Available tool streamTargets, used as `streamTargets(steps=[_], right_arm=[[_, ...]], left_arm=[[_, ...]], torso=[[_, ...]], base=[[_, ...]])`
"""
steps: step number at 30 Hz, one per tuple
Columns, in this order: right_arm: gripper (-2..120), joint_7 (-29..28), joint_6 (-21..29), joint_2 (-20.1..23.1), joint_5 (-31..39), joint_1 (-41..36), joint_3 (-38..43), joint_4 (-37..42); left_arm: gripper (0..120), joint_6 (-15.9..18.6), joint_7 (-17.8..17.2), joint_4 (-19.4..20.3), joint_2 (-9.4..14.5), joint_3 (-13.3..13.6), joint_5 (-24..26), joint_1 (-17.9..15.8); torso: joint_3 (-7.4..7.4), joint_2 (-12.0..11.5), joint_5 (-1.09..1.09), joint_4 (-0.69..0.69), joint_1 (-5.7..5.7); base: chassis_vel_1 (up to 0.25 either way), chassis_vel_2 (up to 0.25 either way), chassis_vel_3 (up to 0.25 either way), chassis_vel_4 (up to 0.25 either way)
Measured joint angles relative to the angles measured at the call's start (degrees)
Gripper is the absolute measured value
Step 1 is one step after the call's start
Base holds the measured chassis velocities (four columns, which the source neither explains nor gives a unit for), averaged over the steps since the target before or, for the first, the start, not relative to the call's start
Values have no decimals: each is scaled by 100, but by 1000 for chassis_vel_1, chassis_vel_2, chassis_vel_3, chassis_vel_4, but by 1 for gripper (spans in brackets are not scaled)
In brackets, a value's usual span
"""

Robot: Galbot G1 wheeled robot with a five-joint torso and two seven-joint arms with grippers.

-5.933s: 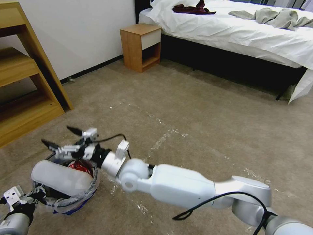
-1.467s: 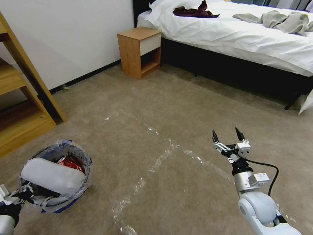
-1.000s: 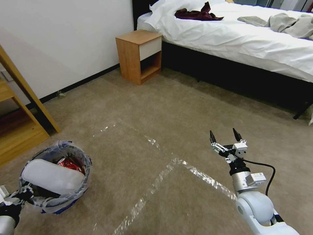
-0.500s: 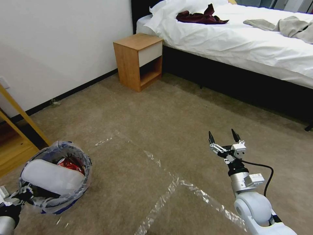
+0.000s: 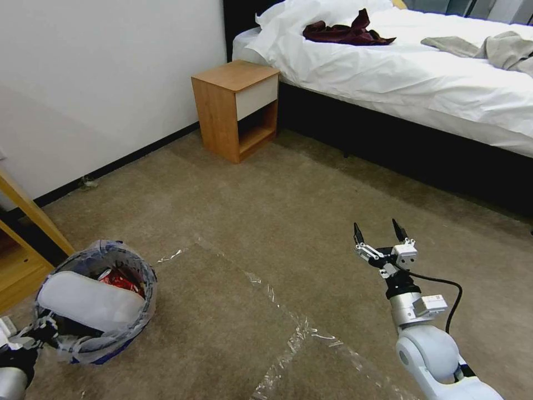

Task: Pick up the trash bin and place the garbage on the floor into it.

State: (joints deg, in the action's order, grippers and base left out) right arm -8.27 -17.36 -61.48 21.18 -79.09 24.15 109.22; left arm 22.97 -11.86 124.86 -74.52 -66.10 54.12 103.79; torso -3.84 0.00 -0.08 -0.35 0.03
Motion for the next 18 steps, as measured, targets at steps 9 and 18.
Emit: streamTargets(steps=[9, 18], right_arm=[[100, -11, 11, -3, -8, 28, -43, -21], [100, -16, -58, -8, 77, 44, -98, -34]], left_arm=[[1, 4, -4, 2, 26, -15, 5, 10], [1, 51, 70, 5, 20, -14, 8, 25]], torso=[[-1, 0, 0, 0, 1], [-1, 0, 1, 0, 1]], base=[[-122, 116, 124, -122], [-88, 89, 101, -97]])
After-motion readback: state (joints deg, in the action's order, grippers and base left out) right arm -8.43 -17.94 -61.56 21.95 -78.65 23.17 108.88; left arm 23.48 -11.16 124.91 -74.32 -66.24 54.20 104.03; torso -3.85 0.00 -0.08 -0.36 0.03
